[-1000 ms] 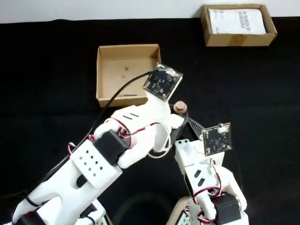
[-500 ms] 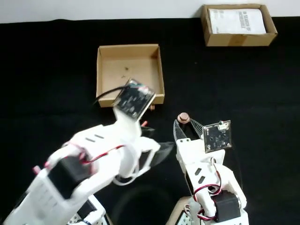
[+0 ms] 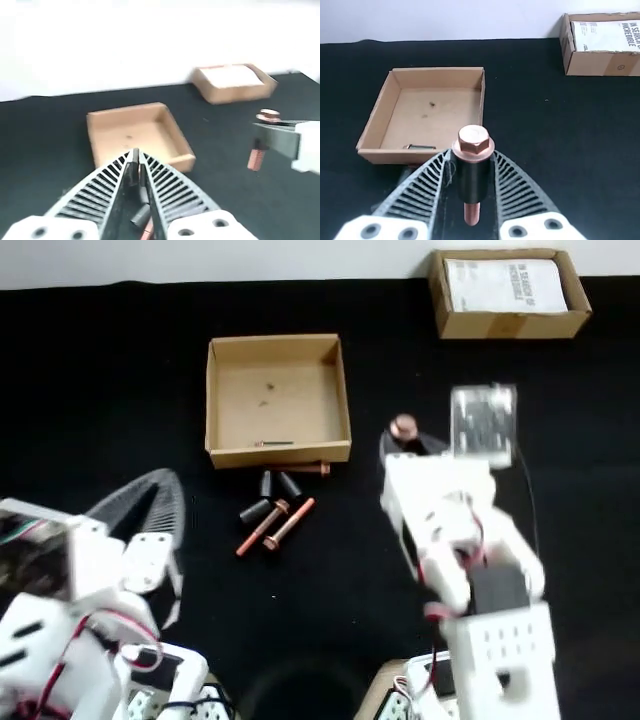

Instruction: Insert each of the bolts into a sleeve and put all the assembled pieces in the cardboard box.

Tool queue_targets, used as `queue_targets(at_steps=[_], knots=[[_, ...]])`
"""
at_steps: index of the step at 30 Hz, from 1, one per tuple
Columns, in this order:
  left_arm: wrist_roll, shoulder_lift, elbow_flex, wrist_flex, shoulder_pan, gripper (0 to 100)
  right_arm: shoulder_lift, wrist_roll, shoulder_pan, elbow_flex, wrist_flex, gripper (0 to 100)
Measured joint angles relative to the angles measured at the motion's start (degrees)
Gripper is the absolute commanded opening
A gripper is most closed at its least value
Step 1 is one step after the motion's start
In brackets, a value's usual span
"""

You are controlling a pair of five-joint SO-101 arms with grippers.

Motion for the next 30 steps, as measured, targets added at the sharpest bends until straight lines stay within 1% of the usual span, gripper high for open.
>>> queue_targets(at_steps=[4, 8, 10, 12, 16, 21, 23, 27, 30], knots=[[-0.09, -5.98, 4.66, 0.00, -10.64, 2, 17.23, 6.33, -0.09, -13.89, -0.35, 0.7], [-0.09, -14.51, 13.89, -1.14, -20.84, 2, 34.20, 13.45, -1.49, -27.78, -0.44, 0.7], [-0.09, -19.25, 19.43, -3.34, -24.44, 2, 42.29, 16.18, -2.73, -35.16, -0.44, 0.7], [-0.09, -20.40, 24.18, -5.45, -27.25, 2, 49.58, 19.34, -3.96, -42.46, -0.44, 0.7], [0.00, -20.66, 30.15, -8.00, -30.68, 2, 63.38, 26.81, -6.95, -55.47, -0.88, 0.7], [0.00, -20.66, 35.96, -9.23, -31.65, 2, 78.42, 35.34, -10.46, -68.04, -0.97, 0.7], [0.00, -20.57, 38.07, -9.23, -32.79, 2, 83.25, 38.59, -11.52, -70.86, -0.97, 0.7], [0.00, -20.75, 44.13, -10.11, -35.78, 2, 89.93, 46.95, -12.57, -71.91, -0.97, 0.7], [0.00, -20.75, 50.37, -12.57, -37.98, 2, 92.40, 50.55, -12.57, -71.91, -0.97, 0.7]])
